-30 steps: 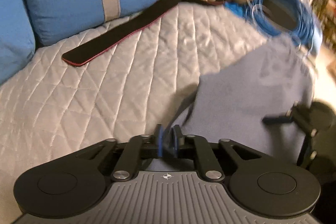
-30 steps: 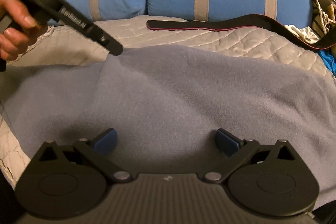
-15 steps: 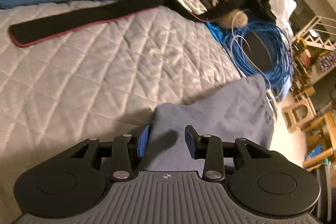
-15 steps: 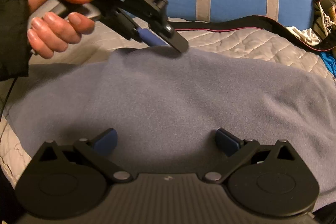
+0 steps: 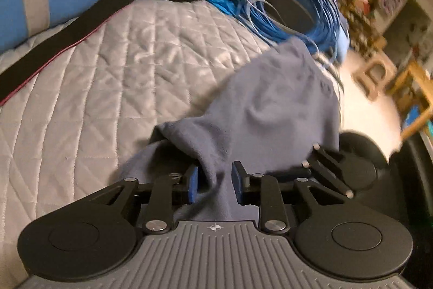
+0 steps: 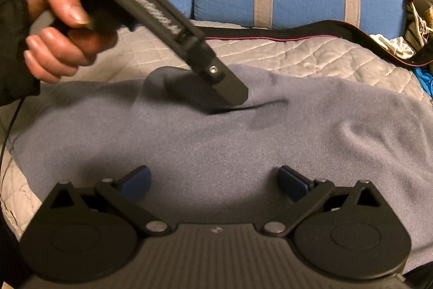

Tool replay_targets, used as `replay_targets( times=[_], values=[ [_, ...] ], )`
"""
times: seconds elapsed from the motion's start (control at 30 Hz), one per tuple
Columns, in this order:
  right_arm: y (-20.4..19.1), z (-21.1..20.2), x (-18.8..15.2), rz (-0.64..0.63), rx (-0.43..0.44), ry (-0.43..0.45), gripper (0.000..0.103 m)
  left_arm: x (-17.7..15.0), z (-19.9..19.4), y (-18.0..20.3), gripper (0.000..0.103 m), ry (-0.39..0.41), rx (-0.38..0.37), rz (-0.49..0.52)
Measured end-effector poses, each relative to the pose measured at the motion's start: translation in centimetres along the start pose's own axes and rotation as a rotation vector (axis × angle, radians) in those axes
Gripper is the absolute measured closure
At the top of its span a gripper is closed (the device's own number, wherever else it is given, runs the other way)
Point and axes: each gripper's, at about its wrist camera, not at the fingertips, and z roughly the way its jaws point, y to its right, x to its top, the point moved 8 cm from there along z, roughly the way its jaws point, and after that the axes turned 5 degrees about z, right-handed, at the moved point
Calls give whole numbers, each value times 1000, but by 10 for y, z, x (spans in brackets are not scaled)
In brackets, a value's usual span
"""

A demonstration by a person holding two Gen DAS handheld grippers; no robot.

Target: Fold clothes

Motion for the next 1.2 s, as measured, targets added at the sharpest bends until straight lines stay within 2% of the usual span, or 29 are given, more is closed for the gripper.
replay_targets(
  times=[0.2,0.33,0.4,0.5,0.53,0.6,0.73,0.83,1.0,1.2],
  values=[
    [-2,1,-2,-16,-7,0,0,9,22,-26,73,26,-183,-189],
    [-5,2,-4,-34,-15,-1,0,19,35,-46,73,100,-309,-371],
    [-6,2,-5,-42,-19,-4,1,25,39,-61,74,141,-332,-472],
    [-6,3,-6,-50,-20,-8,1,33,44,-74,75,160,-362,-557],
    [-6,3,-6,-52,-20,-8,1,35,45,-77,76,158,-353,-562],
    [-7,3,-7,-54,-20,-8,1,37,48,-81,89,154,-333,-570],
    [-7,2,-8,-59,-20,-9,1,40,50,-90,98,145,-313,-594],
    [-7,3,-8,-62,-20,-8,1,42,51,-91,99,135,-290,-588],
    [-8,3,-8,-64,-21,-5,1,45,48,-89,100,119,-194,-515],
    [-9,1,-9,-68,-22,-5,1,48,44,-78,99,114,-78,-363]
  ],
)
